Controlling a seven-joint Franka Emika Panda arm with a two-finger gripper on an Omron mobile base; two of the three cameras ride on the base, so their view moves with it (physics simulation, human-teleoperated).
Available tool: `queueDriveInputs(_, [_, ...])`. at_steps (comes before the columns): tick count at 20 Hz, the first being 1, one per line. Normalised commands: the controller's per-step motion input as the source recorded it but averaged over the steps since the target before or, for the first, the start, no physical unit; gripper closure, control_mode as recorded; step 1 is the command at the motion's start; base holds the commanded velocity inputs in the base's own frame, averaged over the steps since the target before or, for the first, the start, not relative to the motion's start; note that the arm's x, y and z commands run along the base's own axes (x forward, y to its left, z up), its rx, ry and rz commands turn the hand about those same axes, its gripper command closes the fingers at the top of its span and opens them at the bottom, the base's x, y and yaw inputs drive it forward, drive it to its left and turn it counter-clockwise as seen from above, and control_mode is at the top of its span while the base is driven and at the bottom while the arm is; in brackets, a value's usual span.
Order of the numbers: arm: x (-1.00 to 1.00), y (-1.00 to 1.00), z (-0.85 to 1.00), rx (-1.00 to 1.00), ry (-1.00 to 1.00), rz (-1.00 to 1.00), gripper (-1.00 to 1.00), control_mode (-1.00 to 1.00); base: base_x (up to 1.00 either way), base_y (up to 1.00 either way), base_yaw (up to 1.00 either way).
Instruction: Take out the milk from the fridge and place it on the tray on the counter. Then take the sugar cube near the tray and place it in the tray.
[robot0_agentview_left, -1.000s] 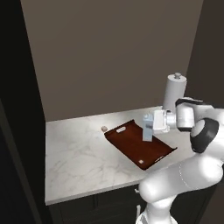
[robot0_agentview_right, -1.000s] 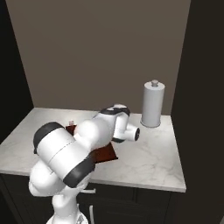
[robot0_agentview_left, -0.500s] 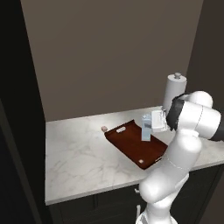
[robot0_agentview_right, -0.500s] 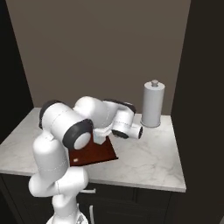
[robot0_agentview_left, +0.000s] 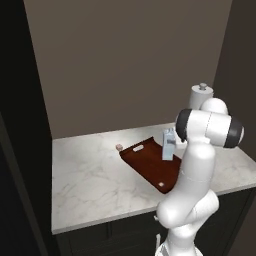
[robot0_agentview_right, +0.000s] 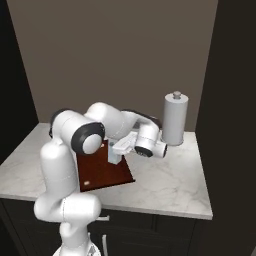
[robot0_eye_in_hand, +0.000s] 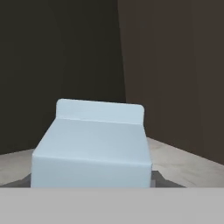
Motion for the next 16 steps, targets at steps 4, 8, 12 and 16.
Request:
queueDriveInputs(4, [-0.1,0.01,-0.23,0.0,-0.07,0.0,1.0,-1.0,0.0,0.0,0.0])
queueDriveInputs(8, [-0.2,0.13,-0.17,-0.03,-0.13,0.0,1.0,-1.0,0.0,0.0,0.0])
queueDriveInputs(12, [-0.16,0.17,-0.15,-0.07,-0.16,0.0,1.0,-1.0,0.0,0.0,0.0])
queueDriveInputs(16, [0.0,0.14,-0.27,-0.05,-0.07,0.0,1.0,-1.0,0.0,0.0,0.0])
